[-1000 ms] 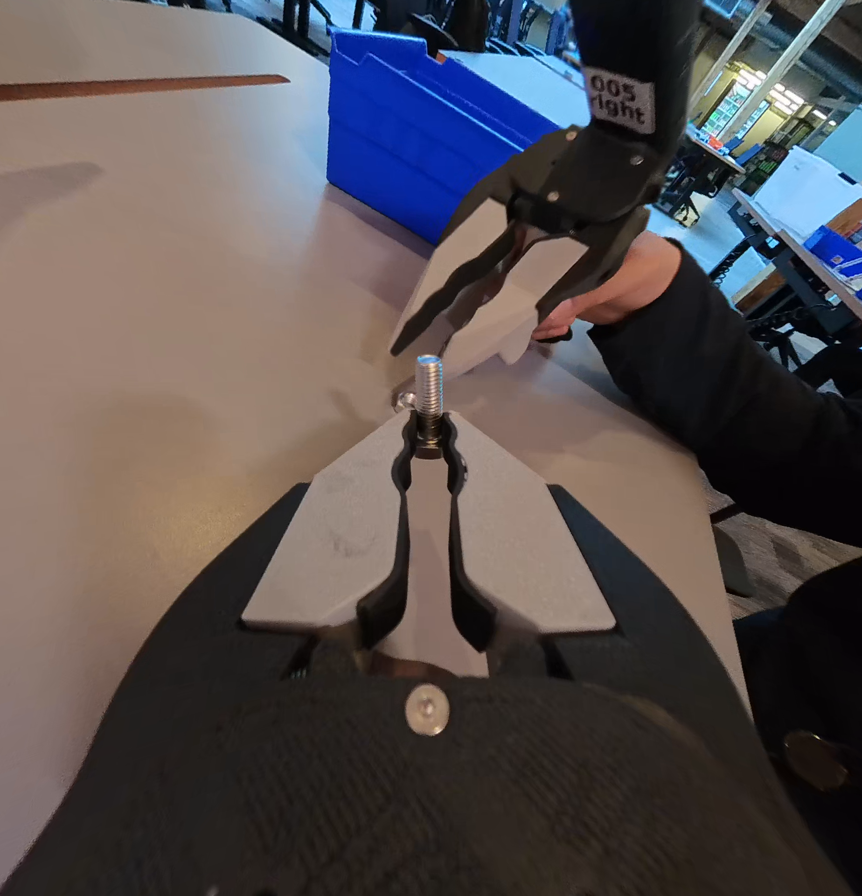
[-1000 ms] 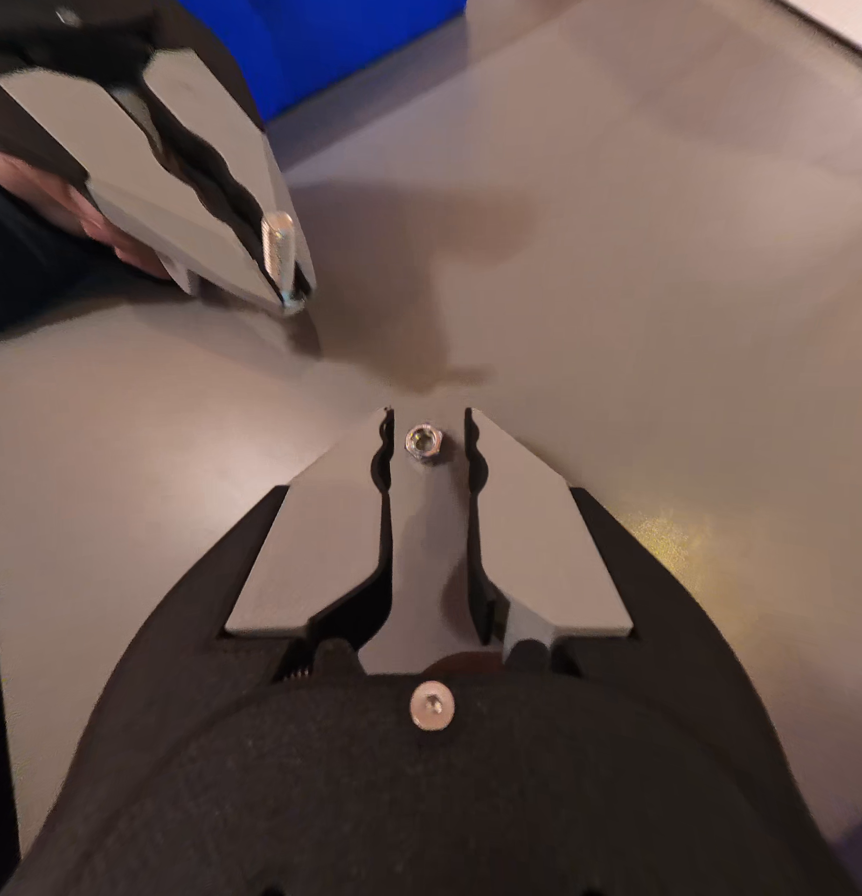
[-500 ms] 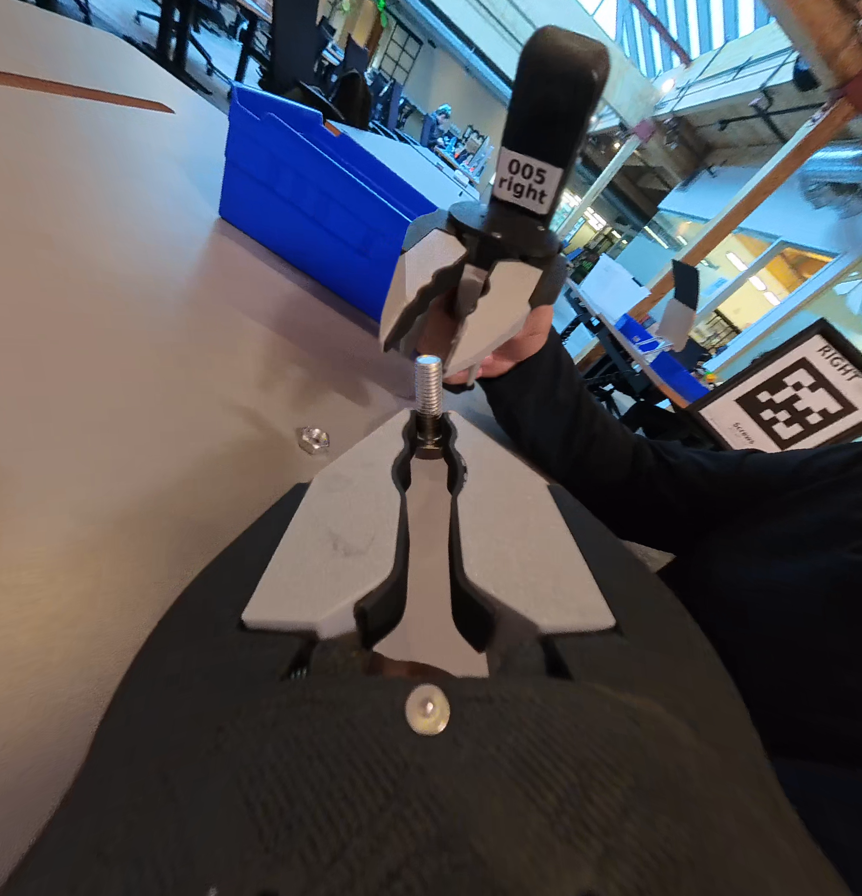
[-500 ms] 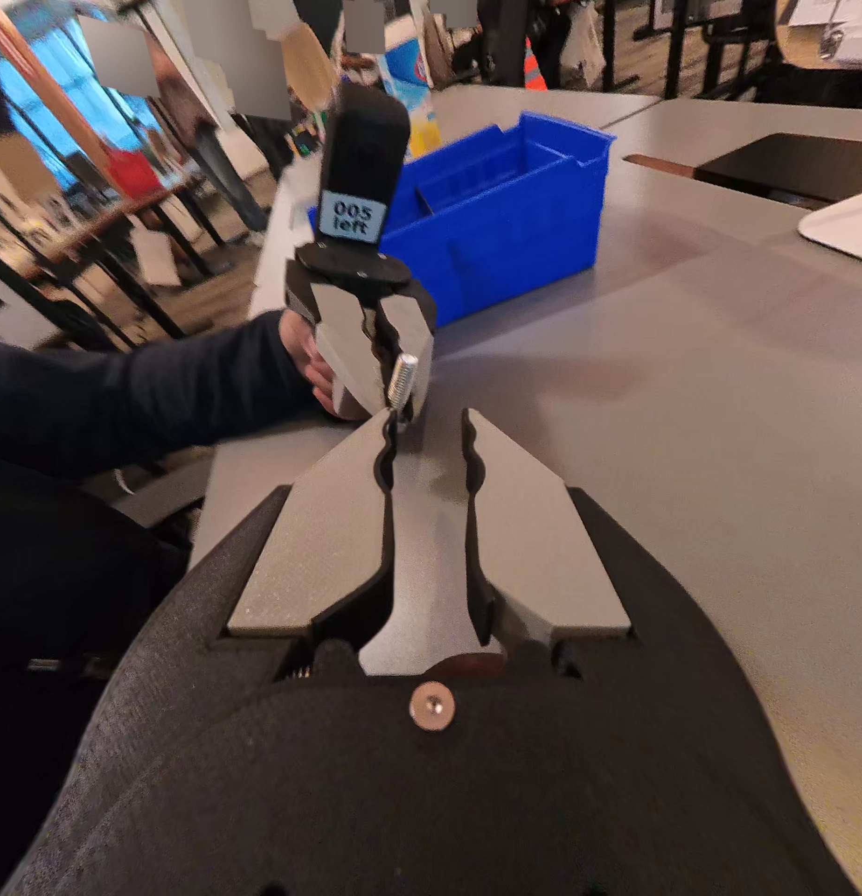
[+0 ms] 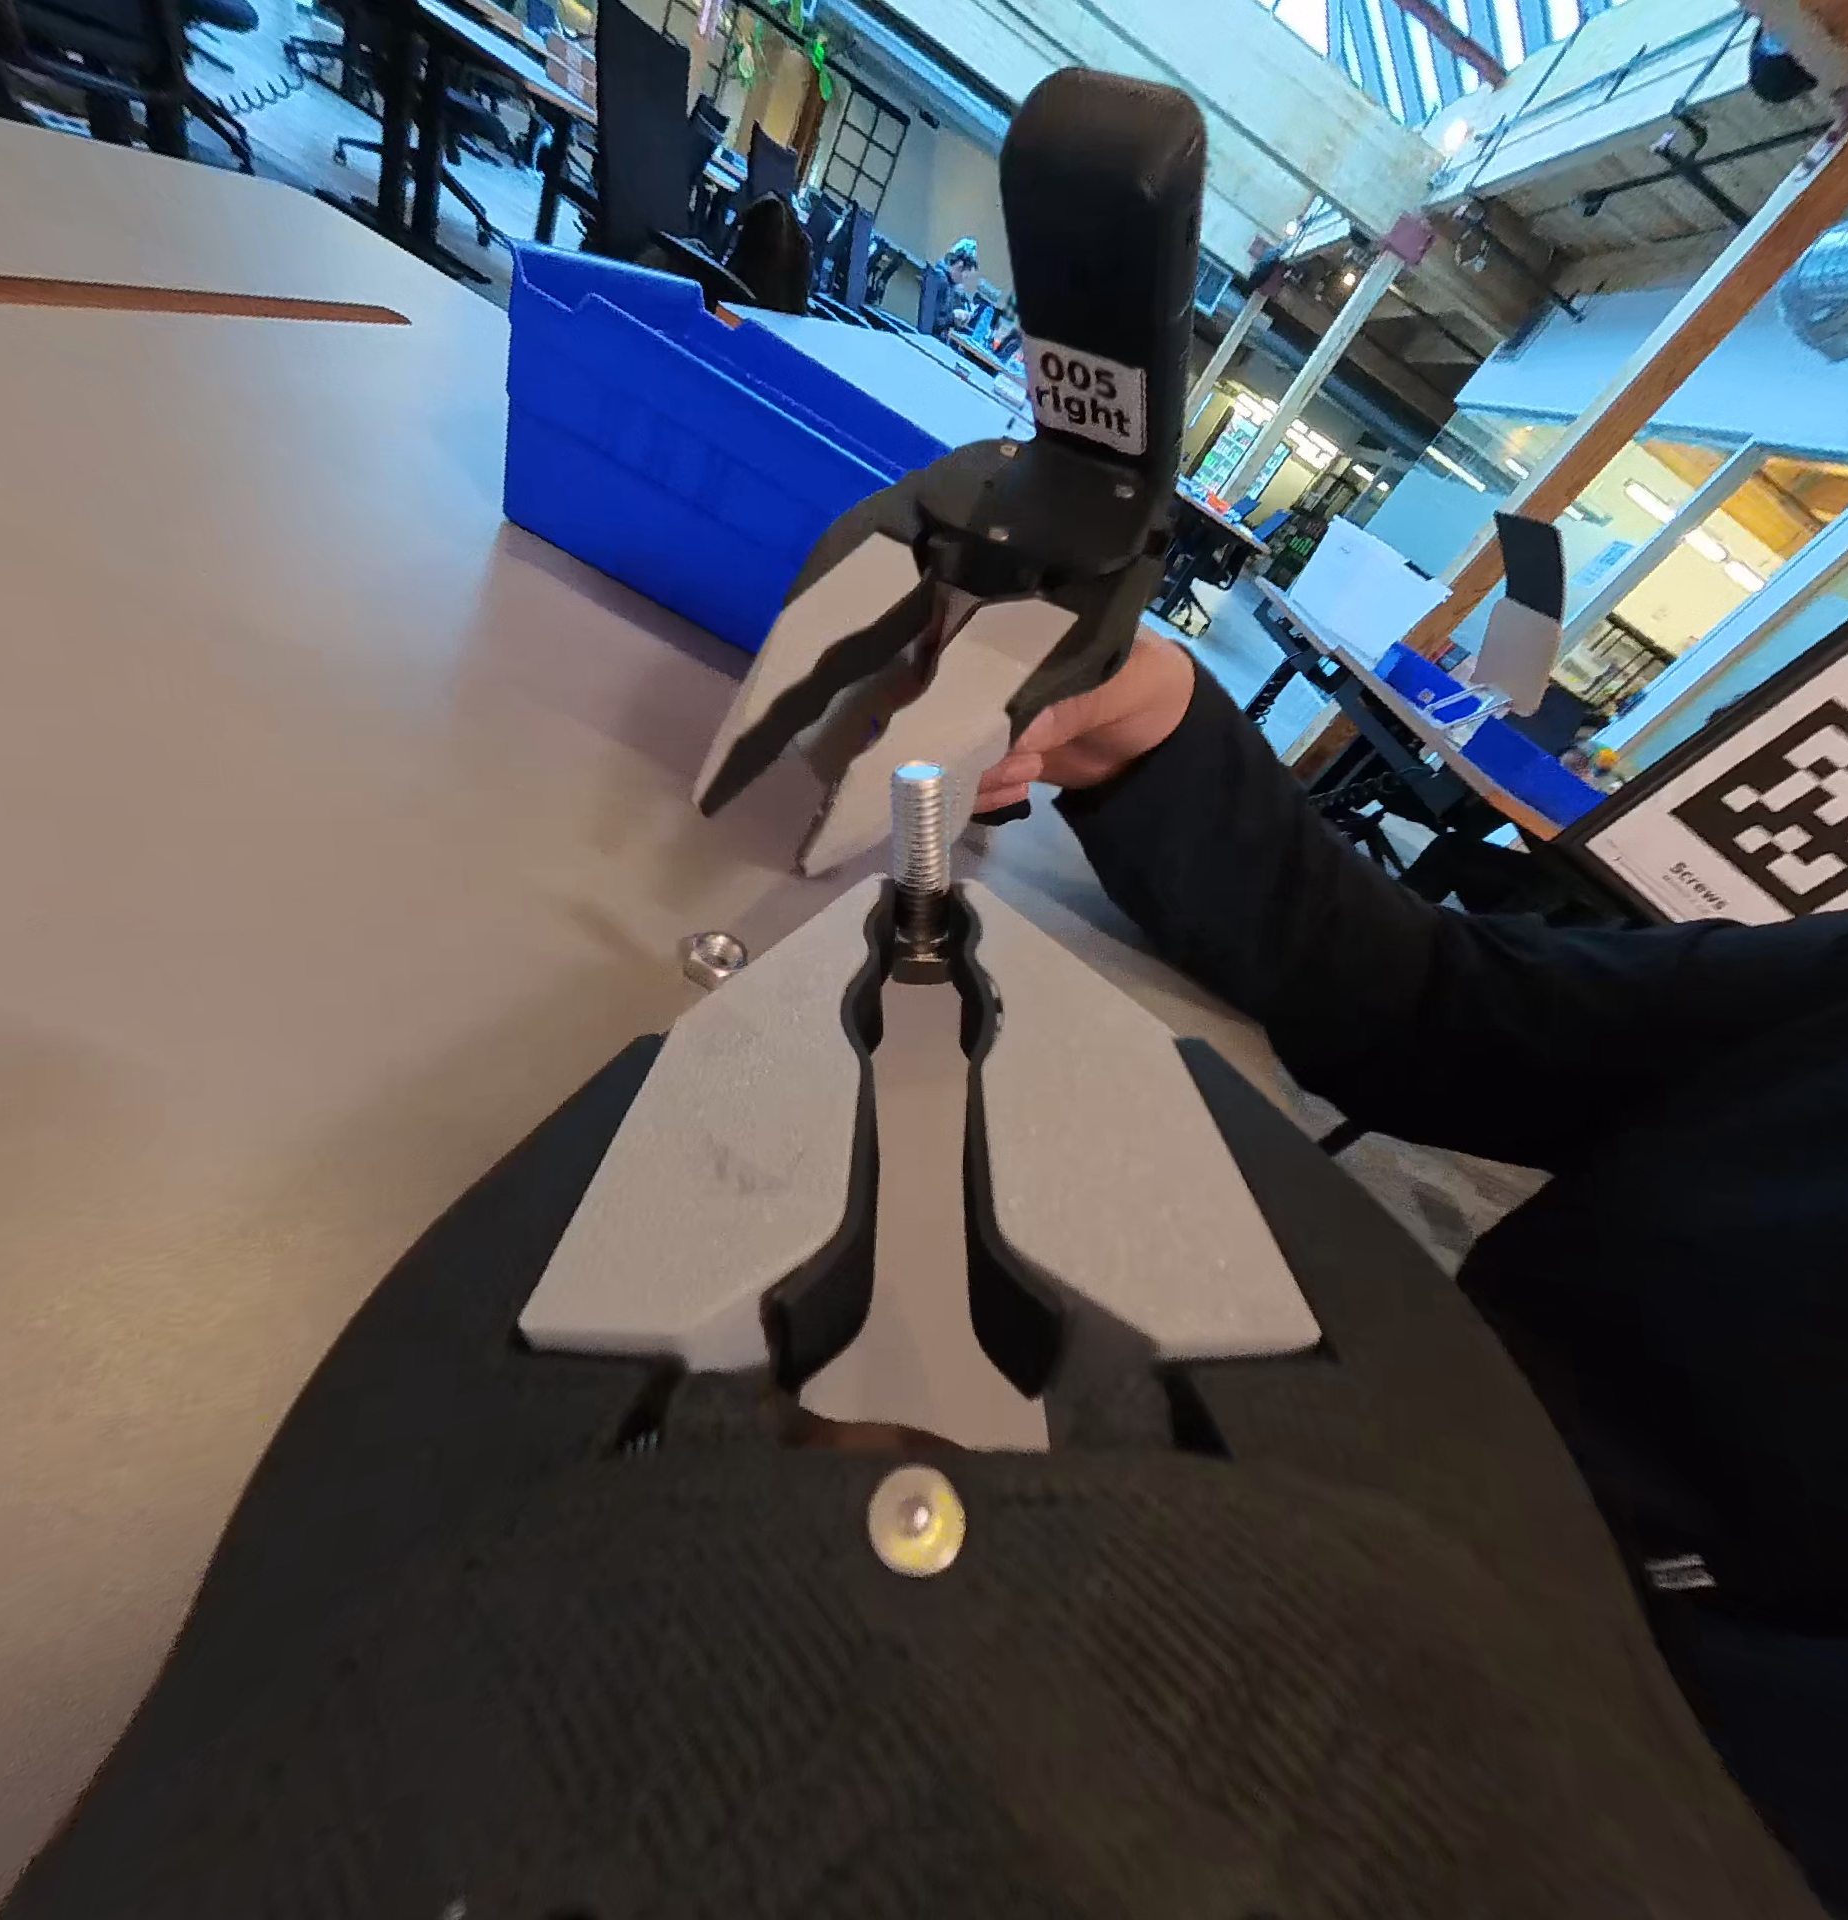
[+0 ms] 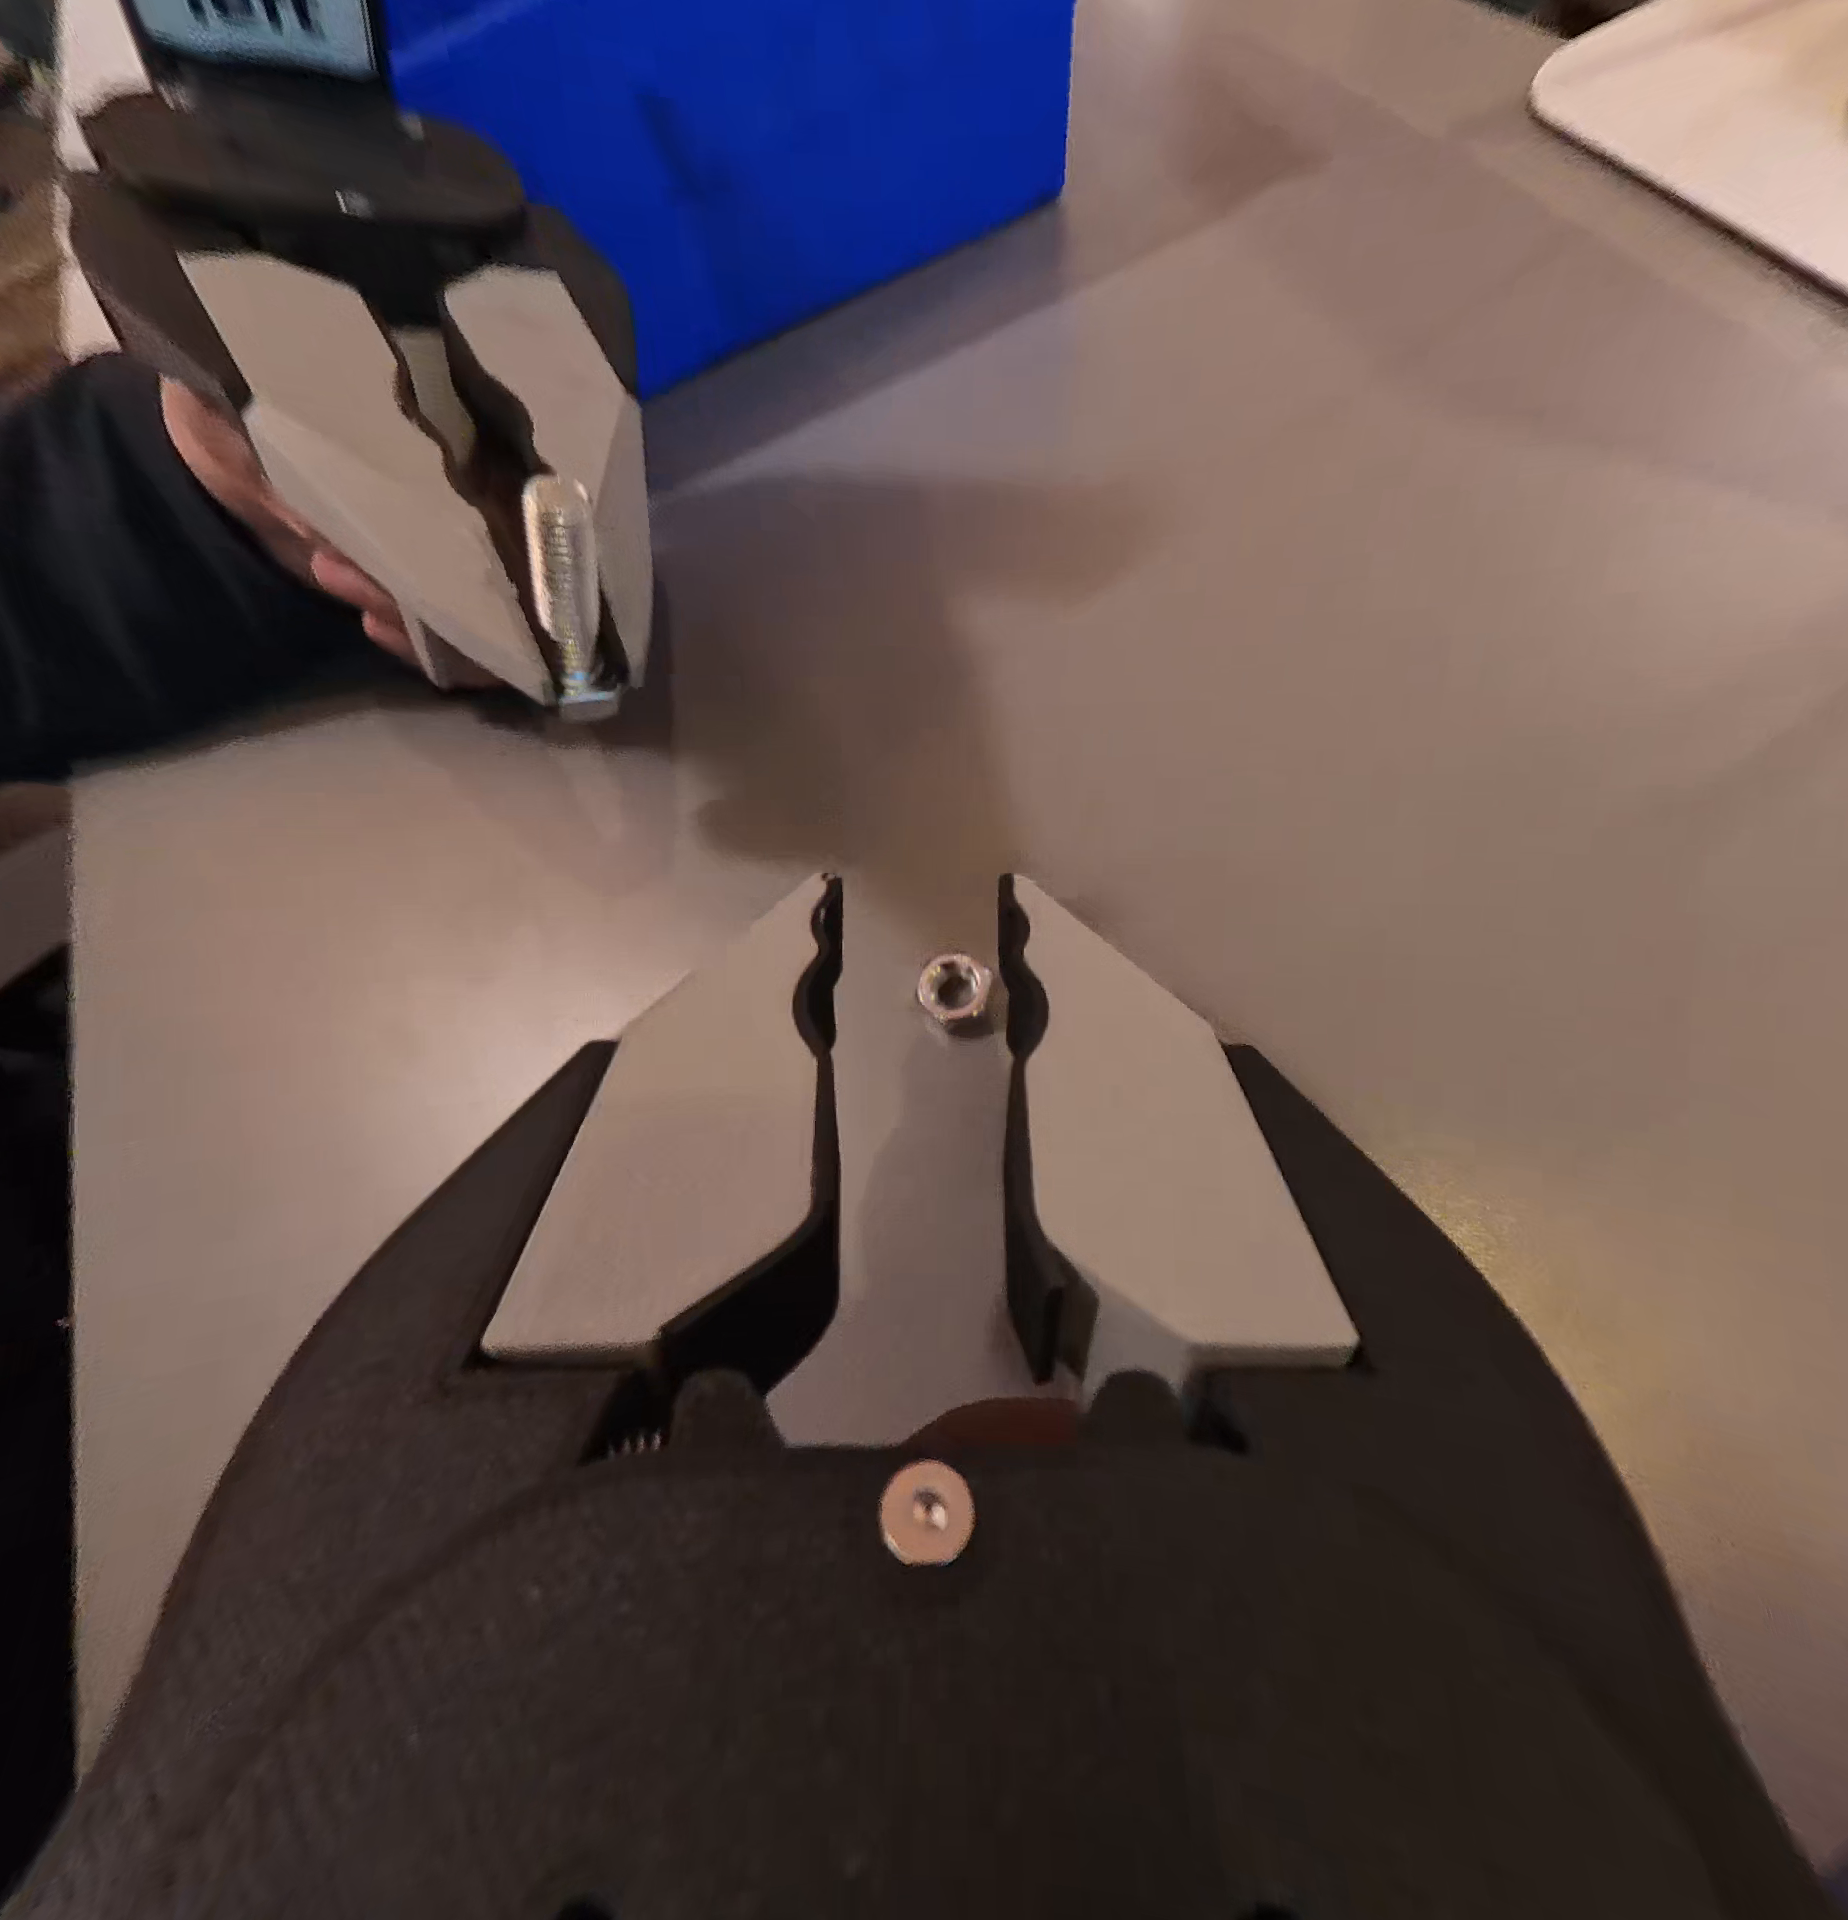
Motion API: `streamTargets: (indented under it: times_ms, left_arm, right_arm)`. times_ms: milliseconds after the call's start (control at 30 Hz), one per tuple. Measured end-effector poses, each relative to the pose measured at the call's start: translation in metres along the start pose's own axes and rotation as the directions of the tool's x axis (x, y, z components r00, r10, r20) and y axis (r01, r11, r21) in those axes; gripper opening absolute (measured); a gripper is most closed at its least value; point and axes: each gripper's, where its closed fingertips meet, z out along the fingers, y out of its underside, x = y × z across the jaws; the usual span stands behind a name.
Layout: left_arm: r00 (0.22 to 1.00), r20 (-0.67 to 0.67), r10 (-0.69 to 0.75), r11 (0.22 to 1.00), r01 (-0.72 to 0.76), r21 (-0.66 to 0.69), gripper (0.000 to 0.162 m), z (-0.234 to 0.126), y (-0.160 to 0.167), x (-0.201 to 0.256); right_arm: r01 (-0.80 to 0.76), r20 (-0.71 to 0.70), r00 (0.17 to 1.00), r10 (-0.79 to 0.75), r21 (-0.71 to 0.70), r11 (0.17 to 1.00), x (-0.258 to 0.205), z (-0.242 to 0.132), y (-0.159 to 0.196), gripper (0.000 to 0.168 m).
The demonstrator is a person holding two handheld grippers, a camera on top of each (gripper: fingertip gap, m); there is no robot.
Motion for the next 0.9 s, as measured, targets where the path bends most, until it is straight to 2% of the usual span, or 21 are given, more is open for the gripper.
streamTargets:
  times_ms: [233, 500, 600, 700, 900]
  left_arm:
    - [0.997, 0.010, 0.080, 0.997, -0.080, -0.005, 0.007, 0.000, 0.001, 0.000]
    - [0.982, 0.106, 0.159, 0.986, -0.163, 0.031, 0.007, -0.003, -0.008, -0.009]
    - [0.982, 0.108, 0.152, 0.988, -0.155, 0.020, 0.007, -0.001, -0.006, -0.010]
    - [0.981, 0.123, 0.152, 0.988, -0.155, 0.021, 0.007, -0.002, -0.006, -0.011]
    - [0.981, 0.110, 0.158, 0.987, -0.161, 0.024, 0.007, -0.001, -0.006, -0.009]
  right_arm:
    - [0.109, -0.089, 0.988, -0.127, -0.181, 0.977, 0.012, 0.012, 0.031, 0.026]
    - [0.092, -0.115, 0.987, -0.116, -0.194, 0.977, 0.014, 0.017, 0.034, 0.027]
    - [0.092, -0.118, 0.986, -0.120, -0.219, 0.971, 0.013, 0.021, 0.037, 0.027]
    - [0.110, -0.126, 0.982, -0.141, -0.227, 0.968, 0.014, 0.022, 0.038, 0.015]
    - [0.114, -0.133, 0.981, -0.144, -0.208, 0.971, 0.016, 0.021, 0.034, 0.015]
